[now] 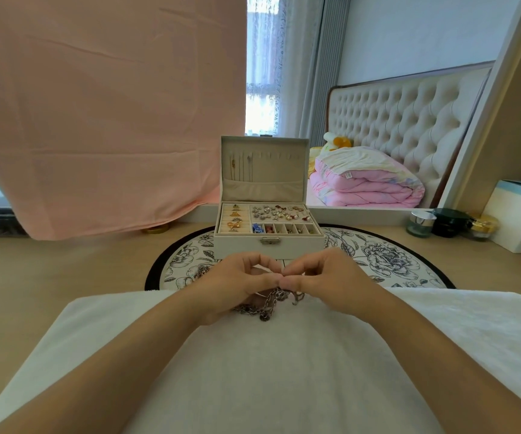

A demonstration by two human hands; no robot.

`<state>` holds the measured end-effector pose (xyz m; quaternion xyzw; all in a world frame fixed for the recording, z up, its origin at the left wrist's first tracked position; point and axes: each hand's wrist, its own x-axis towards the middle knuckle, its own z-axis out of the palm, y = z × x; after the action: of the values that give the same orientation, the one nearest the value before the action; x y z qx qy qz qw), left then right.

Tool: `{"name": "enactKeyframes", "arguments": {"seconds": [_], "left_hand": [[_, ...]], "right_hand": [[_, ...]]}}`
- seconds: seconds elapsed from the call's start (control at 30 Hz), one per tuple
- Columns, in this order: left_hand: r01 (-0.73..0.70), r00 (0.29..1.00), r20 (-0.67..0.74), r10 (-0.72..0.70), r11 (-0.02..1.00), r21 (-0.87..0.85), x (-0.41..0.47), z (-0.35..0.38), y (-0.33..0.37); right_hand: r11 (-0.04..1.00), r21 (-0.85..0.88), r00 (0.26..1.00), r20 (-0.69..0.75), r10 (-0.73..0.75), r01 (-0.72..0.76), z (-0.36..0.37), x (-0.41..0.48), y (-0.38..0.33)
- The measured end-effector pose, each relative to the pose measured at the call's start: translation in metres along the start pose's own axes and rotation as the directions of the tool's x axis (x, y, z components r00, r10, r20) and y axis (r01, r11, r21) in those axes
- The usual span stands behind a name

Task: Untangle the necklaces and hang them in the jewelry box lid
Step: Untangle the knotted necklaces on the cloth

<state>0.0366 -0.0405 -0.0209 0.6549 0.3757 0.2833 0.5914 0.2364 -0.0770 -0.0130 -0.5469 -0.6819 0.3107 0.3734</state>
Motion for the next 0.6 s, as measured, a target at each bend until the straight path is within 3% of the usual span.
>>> {"name": "enactKeyframes", "arguments": {"seconds": [0.23, 0.4, 0.5, 0.6], "left_hand": [[0.020, 1.000, -0.010, -0.020, 0.999, -0.026, 0.000, 0.004, -0.002], [-0.056, 0.979, -0.180, 0.099, 0.971, 0.234, 0.000, 0.008, -0.001], [-0.108, 0.960, -0.201, 0.195, 0.920, 0.378, 0.002, 0.011, -0.003], [-0.133, 0.956, -0.192, 0.220, 0.914, 0.383, 0.003, 0.014, -0.002]], "right_hand": [[0.994, -0.087, 0.998, 0.023, 0.062, -0.059, -0.009, -0.001, 0.001], [0.993, -0.104, 0.999, -0.002, 0.049, -0.049, -0.009, 0.000, 0.005], [0.999, -0.018, 0.999, 0.013, 0.036, -0.036, -0.006, -0.002, 0.003], [0.998, 0.022, 0.998, 0.003, 0.056, -0.056, -0.003, -0.003, 0.004]]}}
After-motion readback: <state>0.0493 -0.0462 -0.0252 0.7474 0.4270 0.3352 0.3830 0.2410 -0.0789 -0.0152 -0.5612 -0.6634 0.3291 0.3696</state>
